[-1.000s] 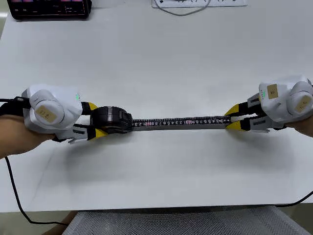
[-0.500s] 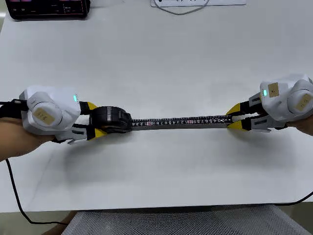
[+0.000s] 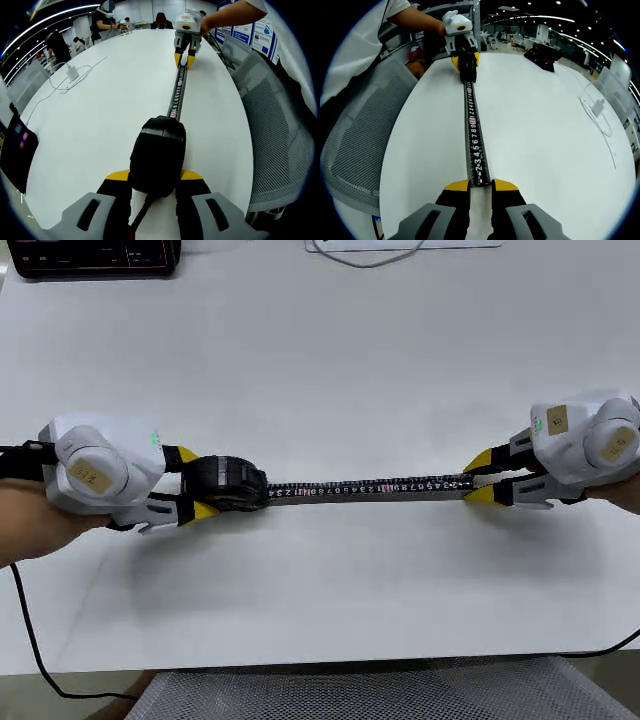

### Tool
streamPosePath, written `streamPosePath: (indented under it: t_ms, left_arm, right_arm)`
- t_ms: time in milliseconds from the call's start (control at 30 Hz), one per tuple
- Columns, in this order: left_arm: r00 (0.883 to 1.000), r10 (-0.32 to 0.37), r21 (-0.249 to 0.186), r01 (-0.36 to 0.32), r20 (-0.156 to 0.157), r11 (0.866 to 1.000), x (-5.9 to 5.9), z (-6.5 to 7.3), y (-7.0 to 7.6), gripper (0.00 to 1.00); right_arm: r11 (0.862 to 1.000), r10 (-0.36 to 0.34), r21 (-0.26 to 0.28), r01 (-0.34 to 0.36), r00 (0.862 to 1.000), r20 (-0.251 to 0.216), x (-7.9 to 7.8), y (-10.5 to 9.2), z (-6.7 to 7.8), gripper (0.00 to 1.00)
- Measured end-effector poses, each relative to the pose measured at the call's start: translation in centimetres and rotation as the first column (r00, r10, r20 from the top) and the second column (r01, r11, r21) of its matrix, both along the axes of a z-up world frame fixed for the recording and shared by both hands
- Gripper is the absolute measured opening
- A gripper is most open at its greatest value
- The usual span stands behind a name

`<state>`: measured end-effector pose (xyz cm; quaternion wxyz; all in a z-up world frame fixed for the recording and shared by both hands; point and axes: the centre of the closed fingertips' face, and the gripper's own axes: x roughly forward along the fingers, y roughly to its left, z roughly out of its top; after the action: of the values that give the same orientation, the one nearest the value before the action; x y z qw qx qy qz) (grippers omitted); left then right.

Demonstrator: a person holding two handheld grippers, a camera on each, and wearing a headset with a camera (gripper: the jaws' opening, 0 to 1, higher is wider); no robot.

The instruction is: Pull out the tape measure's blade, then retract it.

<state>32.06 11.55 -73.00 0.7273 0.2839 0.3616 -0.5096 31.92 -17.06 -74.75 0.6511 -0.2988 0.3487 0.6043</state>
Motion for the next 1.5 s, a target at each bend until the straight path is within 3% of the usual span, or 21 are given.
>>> streamPosePath:
  t_ms: [33,467,600,1033,1300,1500]
  left_arm:
    - [1.0,0.006,-0.01,-0.006,-0.023,1.0,-0.2,0.0,-0.1,0.3]
    - [0.999,0.006,-0.004,-0.006,-0.037,1.0,-0.5,-0.1,-0.4,0.37]
    - [0.998,0.026,-0.007,-0.026,-0.051,1.0,-0.6,0.0,-0.4,0.45]
    - [0.997,0.065,-0.032,-0.067,-0.041,0.997,-0.2,0.8,-0.3,0.49]
    - [0.99,0.14,-0.076,-0.142,-0.029,0.987,0.1,1.9,0.0,0.54]
    - [0.982,0.188,-0.095,-0.189,-0.013,0.977,0.0,2.8,0.2,0.58]
  right_arm:
    - [1.0,-0.003,0.003,0.003,1.0,-0.007,0.0,0.0,0.1,0.13]
    - [0.999,-0.036,0.016,0.036,0.999,-0.02,0.0,0.1,0.5,0.19]
    - [0.997,-0.077,0.023,0.078,0.996,-0.046,-0.1,0.1,0.6,0.28]
    - [0.991,-0.125,0.037,0.127,0.991,-0.055,-0.2,0.1,1.0,0.32]
    - [0.975,-0.213,0.054,0.217,0.974,-0.073,-0.7,0.3,1.6,0.49]
    - [0.965,-0.251,0.063,0.255,0.966,-0.063,-1.0,0.1,2.1,0.53]
